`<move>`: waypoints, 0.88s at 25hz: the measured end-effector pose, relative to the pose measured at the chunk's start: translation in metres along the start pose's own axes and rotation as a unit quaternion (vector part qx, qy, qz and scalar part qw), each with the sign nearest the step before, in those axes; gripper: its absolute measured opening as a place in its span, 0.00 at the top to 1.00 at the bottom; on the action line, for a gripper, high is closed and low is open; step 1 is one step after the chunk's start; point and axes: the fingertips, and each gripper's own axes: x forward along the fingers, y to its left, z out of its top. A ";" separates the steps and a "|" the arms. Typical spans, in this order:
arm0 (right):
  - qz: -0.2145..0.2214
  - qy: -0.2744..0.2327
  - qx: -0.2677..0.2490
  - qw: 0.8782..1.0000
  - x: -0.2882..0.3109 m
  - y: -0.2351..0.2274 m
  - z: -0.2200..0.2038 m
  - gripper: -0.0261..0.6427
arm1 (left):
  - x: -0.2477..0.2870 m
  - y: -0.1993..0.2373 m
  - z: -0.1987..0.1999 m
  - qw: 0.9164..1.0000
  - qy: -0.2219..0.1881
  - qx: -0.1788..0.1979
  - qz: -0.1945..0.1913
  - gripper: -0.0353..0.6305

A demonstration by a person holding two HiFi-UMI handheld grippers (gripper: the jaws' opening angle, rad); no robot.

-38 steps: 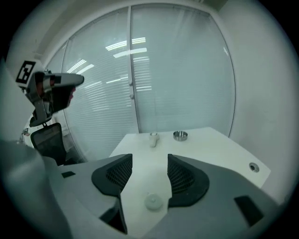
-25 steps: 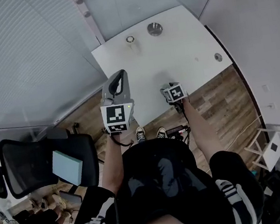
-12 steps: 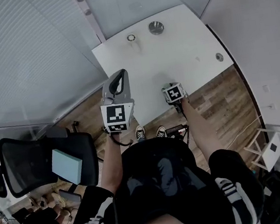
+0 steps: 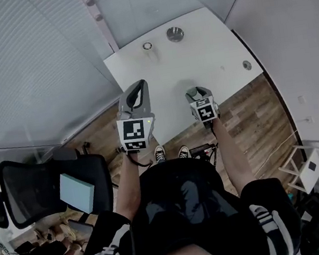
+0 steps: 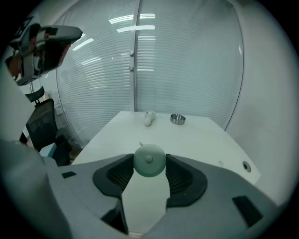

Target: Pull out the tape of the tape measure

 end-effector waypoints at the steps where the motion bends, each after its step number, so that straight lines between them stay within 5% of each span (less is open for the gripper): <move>1: -0.005 -0.015 -0.001 1.000 -0.008 -0.002 0.009 0.64 | -0.001 0.000 0.001 1.000 -0.001 0.000 0.000 0.94; 9: -0.051 -0.153 -0.007 0.987 -0.090 -0.015 0.092 0.64 | -0.005 -0.002 0.006 1.000 -0.007 0.002 -0.001 0.94; 22: -0.092 -0.324 -0.044 0.941 -0.215 -0.001 0.184 0.64 | -0.012 -0.014 0.013 1.000 -0.016 0.011 -0.007 0.94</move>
